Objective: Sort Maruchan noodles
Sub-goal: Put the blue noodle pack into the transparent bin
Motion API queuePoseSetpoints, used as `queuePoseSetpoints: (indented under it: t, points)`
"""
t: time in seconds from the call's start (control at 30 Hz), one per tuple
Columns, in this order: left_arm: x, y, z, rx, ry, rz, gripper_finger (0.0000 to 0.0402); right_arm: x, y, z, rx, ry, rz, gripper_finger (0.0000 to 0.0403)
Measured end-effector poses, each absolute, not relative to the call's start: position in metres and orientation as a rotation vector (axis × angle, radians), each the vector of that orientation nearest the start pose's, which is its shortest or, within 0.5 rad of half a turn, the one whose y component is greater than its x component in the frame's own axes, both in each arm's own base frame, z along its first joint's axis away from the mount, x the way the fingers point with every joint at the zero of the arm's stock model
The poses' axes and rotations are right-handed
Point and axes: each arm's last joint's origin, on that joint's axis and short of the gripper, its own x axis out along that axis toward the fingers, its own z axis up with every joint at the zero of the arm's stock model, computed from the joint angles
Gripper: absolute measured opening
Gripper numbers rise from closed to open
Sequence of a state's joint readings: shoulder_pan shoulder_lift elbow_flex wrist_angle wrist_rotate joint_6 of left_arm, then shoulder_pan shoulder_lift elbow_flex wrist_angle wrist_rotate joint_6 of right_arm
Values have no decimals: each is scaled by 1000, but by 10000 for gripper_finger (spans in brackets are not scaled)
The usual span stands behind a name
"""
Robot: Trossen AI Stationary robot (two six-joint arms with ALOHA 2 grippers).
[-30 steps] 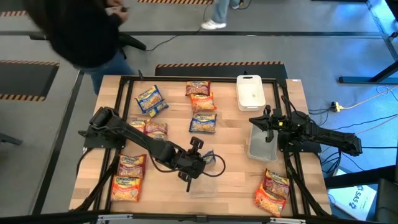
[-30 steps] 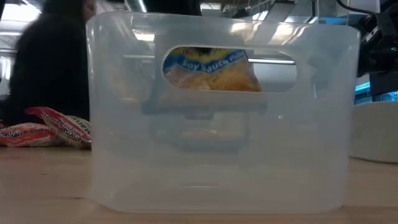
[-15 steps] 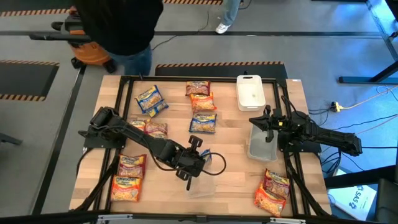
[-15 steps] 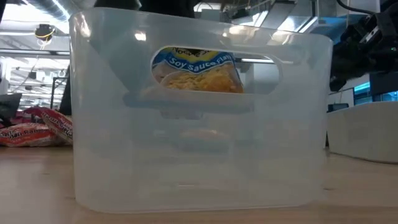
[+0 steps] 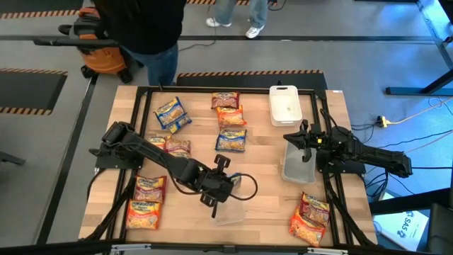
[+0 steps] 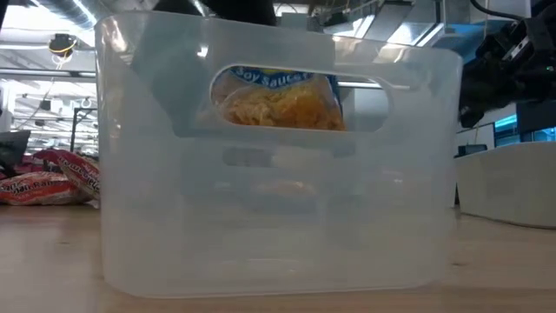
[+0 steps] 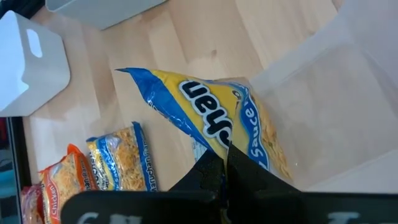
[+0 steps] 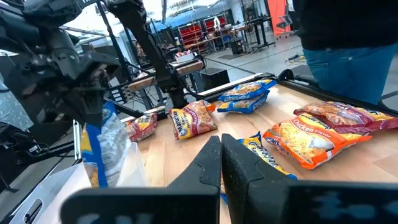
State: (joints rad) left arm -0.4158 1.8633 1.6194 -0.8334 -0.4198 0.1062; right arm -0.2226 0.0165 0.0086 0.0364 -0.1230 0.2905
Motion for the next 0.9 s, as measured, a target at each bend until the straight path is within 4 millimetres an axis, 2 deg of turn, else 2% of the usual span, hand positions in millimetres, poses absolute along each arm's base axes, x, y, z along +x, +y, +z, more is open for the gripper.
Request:
queuePoseSetpoints:
  t: [0.9]
  points:
    - [364,-147,273,468,996,-23,0,96,-18,169,285,-49,-93,1]
